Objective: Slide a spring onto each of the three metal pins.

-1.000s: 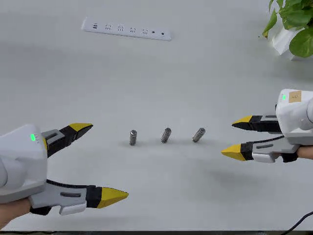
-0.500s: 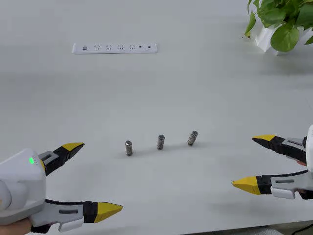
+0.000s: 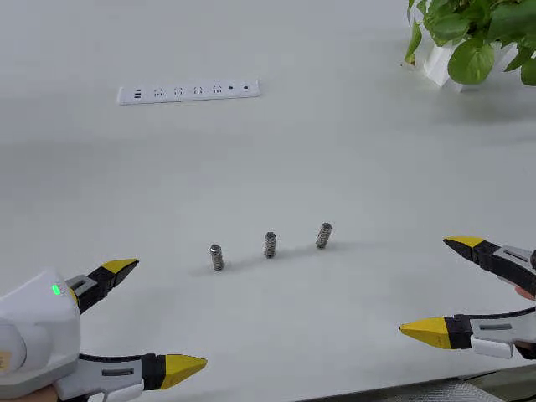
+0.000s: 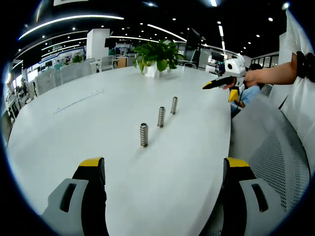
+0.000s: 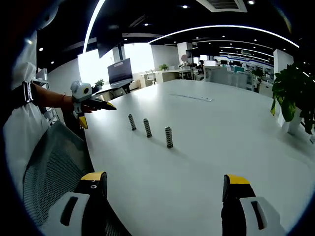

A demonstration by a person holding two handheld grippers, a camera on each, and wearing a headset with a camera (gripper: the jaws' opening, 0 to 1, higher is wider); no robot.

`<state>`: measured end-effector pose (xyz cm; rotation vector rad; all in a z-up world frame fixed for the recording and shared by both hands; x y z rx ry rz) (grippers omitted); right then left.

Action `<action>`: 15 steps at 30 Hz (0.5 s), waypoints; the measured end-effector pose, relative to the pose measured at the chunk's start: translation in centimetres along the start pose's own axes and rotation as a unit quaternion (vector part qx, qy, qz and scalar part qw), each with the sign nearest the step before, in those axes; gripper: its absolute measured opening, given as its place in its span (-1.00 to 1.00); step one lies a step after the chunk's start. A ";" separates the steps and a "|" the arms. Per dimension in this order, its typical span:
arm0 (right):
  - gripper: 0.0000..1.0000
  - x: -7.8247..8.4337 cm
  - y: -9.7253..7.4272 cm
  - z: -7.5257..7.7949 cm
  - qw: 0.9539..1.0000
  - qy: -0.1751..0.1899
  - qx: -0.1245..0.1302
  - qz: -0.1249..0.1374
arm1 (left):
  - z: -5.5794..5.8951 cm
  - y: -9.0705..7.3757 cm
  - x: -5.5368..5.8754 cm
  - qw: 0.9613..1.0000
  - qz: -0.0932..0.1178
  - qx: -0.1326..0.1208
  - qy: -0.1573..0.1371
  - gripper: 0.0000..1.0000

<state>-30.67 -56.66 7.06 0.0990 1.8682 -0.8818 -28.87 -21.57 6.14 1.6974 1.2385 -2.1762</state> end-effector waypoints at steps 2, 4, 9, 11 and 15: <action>0.95 -0.1 -0.1 0.0 1.000 0.002 0.001 0.004 | 0.0 0.0 0.0 1.000 0.000 0.001 -0.001 0.98; 0.94 -0.1 -0.1 -0.1 1.000 0.001 0.001 0.004 | 0.1 0.0 0.0 1.000 0.002 0.001 -0.002 0.98; 0.94 -0.3 0.0 -0.2 1.000 0.000 0.001 0.007 | 0.1 0.0 0.1 1.000 0.004 0.001 -0.004 0.98; 0.94 -0.4 0.0 -0.3 1.000 -0.002 0.000 0.007 | 0.0 0.0 0.1 1.000 0.005 0.001 -0.004 0.98; 0.93 -0.5 0.0 -0.3 1.000 -0.005 -0.001 0.007 | -0.1 -0.1 0.1 1.000 0.007 0.000 -0.005 0.98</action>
Point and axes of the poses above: the centre of the closed fingertips' face, and the gripper's own axes: y roughly forward along the fingers, z roughly to its right, x roughly out of its underside, the point moved 5 cm from there along -y, roughly backward along the fingers, and after that the axes turned 8 degrees about -x, right-handed, at the moved point
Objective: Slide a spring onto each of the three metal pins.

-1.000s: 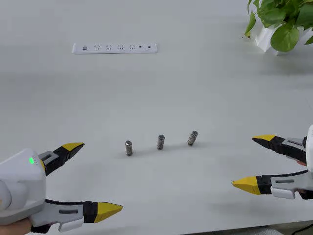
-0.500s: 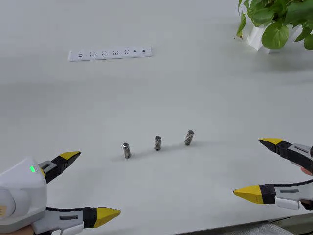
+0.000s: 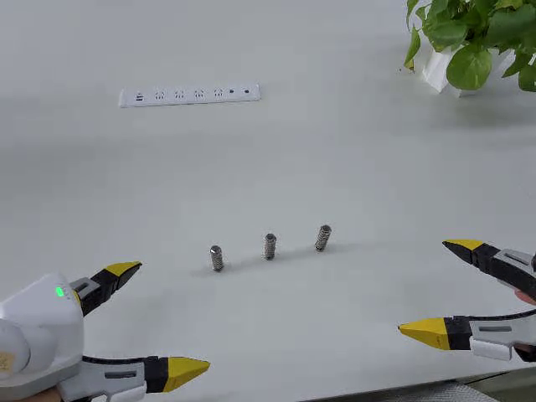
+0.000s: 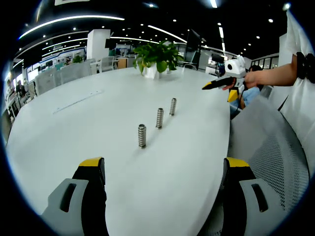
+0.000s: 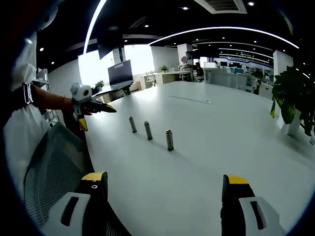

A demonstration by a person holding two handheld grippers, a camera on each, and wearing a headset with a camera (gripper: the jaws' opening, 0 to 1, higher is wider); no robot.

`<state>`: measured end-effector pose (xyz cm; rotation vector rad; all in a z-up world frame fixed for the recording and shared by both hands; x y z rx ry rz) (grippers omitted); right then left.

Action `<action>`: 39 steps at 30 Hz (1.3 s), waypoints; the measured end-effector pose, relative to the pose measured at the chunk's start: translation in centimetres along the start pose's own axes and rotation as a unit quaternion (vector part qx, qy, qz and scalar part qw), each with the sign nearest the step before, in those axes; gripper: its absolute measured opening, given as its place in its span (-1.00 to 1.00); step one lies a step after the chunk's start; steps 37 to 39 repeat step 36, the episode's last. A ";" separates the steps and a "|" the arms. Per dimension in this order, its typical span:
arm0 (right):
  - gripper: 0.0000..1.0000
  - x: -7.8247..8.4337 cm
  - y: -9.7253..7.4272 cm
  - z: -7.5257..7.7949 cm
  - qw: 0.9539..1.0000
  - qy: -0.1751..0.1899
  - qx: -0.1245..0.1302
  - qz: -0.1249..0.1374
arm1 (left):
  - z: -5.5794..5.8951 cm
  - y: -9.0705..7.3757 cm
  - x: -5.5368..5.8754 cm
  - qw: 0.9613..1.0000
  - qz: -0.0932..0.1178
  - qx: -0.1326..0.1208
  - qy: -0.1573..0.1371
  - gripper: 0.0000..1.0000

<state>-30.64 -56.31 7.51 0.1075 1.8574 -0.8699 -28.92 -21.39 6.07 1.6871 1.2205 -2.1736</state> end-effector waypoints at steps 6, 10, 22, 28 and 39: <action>0.91 -0.1 0.3 -0.2 1.000 -0.002 -0.003 0.000 | 0.1 -0.1 0.1 1.000 0.001 0.000 -0.001 0.98; 0.91 -0.1 0.4 -0.4 1.000 -0.001 -0.006 0.000 | 0.2 -0.1 0.1 1.000 0.001 0.000 -0.001 0.98; 0.88 -0.1 0.5 -0.8 1.000 -0.003 -0.010 -0.006 | 0.5 -0.1 0.3 1.000 0.002 0.004 -0.004 0.98; 0.87 -0.1 0.4 -0.8 1.000 -0.004 -0.011 -0.009 | 0.5 0.0 0.3 1.000 0.003 0.006 -0.004 0.98; 0.86 -0.2 0.3 -0.8 1.000 -0.007 -0.011 -0.014 | 0.5 0.2 0.2 1.000 0.006 0.009 -0.004 0.98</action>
Point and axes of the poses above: the centre of the closed fingertips' face, and the gripper's own axes: y roughly forward along the fingers, z roughly to its right, x roughly out of its underside, the point moved 5 cm from there along -y, roughly backward along the fingers, and after that the axes turned 8 degrees about -x, right-handed, at the moved point
